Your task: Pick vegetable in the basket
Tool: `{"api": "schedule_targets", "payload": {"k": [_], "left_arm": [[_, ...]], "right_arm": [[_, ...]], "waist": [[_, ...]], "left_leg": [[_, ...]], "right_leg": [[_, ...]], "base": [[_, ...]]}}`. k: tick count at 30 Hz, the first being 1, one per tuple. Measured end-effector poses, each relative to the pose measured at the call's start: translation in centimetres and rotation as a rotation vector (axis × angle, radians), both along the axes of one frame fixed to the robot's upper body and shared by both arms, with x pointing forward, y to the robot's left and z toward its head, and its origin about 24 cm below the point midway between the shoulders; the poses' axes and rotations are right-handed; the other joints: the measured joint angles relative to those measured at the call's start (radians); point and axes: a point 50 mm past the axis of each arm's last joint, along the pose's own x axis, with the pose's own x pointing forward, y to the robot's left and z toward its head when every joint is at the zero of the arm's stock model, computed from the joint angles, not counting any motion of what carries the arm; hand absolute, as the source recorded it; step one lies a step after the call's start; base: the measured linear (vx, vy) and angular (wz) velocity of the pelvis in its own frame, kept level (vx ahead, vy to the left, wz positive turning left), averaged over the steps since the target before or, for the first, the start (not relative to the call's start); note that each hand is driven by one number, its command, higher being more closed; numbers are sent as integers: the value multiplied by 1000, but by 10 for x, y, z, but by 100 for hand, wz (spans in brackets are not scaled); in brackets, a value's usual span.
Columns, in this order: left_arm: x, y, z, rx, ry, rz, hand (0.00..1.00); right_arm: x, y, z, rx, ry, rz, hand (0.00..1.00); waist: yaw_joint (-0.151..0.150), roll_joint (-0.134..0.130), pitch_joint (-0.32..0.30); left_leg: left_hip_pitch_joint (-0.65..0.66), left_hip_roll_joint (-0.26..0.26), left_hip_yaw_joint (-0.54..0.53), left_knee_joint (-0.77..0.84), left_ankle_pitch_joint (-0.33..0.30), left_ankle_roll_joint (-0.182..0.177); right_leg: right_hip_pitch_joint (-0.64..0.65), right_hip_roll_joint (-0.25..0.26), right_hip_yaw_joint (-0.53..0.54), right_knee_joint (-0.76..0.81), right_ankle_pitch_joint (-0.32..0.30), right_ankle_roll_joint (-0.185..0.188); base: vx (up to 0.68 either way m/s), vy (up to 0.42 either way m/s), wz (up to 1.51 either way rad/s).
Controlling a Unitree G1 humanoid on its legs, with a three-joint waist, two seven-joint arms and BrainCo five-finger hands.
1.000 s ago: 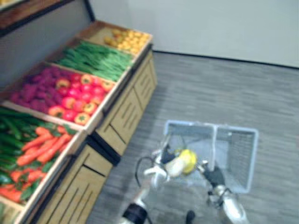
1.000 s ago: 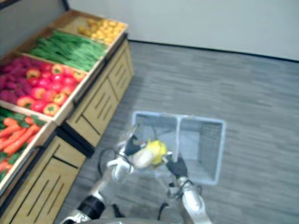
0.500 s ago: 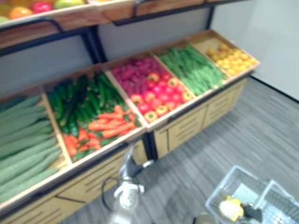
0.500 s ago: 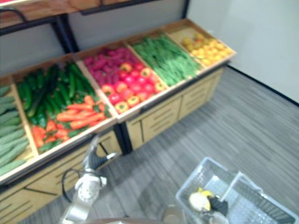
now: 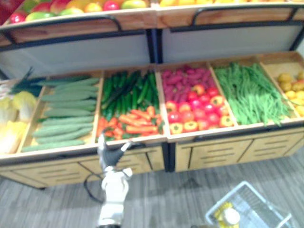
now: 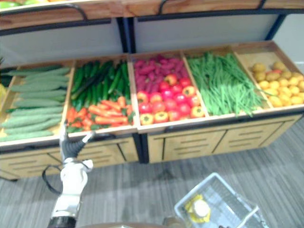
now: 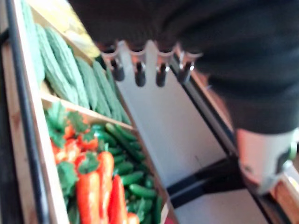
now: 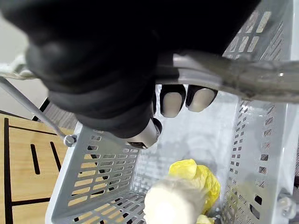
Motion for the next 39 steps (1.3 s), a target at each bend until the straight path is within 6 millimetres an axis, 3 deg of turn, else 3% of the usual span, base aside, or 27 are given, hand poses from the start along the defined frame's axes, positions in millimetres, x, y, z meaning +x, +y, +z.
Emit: {"api": "schedule_targets", "payload": {"k": [3,7,8,12,17,20,23,30,31,32,33,34,35,37,39], "left_arm": [[13,9,6,32,-13,18,0],[37,28,21,141,-2,29,0],[48,31,33,183,-25,27,0],[74,42,79,327,-113,56,0],[97,51,134,427,-214,128,0],[107,48,166,490,-275,128,0],[115,41,185,557,-298,124,0],[125,32,200,655,-288,102,0],[128,34,200,674,-266,101,0],[131,34,203,690,-253,104,0],[132,34,205,702,-246,103,0],[133,35,212,719,-249,103,0],[133,38,216,720,-257,112,0],[135,34,211,760,-224,88,0],[138,23,211,794,-229,49,0]], "right_arm": [[-5,-3,-1,2,12,-28,100],[11,-1,0,3,-22,-14,100],[20,-1,2,-3,-49,-3,100],[53,-1,13,-37,-149,67,100],[78,5,28,-110,-218,156,100],[94,8,38,-138,-283,210,100],[110,11,48,-164,-345,266,100],[128,20,56,-165,-407,316,100],[133,20,60,-174,-427,317,100],[142,17,66,-192,-461,318,100],[146,18,69,-196,-476,319,100],[148,22,69,-188,-486,324,100],[159,22,75,-200,-514,350,100],[170,24,81,-224,-529,407,100],[171,23,83,-237,-527,419,100]], "waist": [[-15,5,-2],[-49,-6,25],[-50,1,43],[-52,-12,121],[-51,-21,188],[-45,-24,221],[-44,-25,250],[-20,-18,274],[-19,-13,282],[-10,18,309],[-5,8,315],[-8,-32,326],[-14,-11,354],[-24,8,371],[-31,12,373]], "left_leg": [[28,-35,33,-125,53,-2],[-1,-57,44,-188,89,-1],[-16,-60,60,-189,93,3],[-82,-59,137,-195,95,5],[-147,-67,202,-180,100,12],[-190,-57,248,-155,101,13],[-206,-51,262,-141,101,13],[-206,-26,307,-123,101,14],[-208,-5,311,-109,101,18],[-209,27,318,-98,99,21],[-207,32,332,-95,98,21],[-203,4,343,-84,93,15],[-213,36,353,-61,82,3],[-206,52,387,-59,87,-2],[-191,57,415,-53,93,-2]], "right_leg": [[-5,-16,-36,-1,-22,12],[-59,-23,-32,10,-10,18],[-89,-27,-17,25,-7,20],[-188,-32,26,39,30,19],[-252,-48,41,38,41,22],[-280,-49,37,39,42,21],[-281,-49,38,39,42,21],[-292,-33,52,85,44,18],[-359,-26,64,211,49,10],[-418,0,79,185,7,-1],[-398,4,80,46,50,1],[-384,-30,81,-100,236,10],[-388,-11,79,-105,228,-7],[-386,4,84,-105,228,-7],[-382,8,97,-99,228,-7]], "base": [[-56,59,49],[-48,37,-1],[-57,35,-22],[-26,26,-34],[78,40,0],[109,17,21],[120,-2,14],[142,-31,2],[146,-130,-14],[122,-149,-20],[87,-165,-3],[96,-149,4],[135,-174,1],[112,-126,-19],[69,-32,-22]]}}
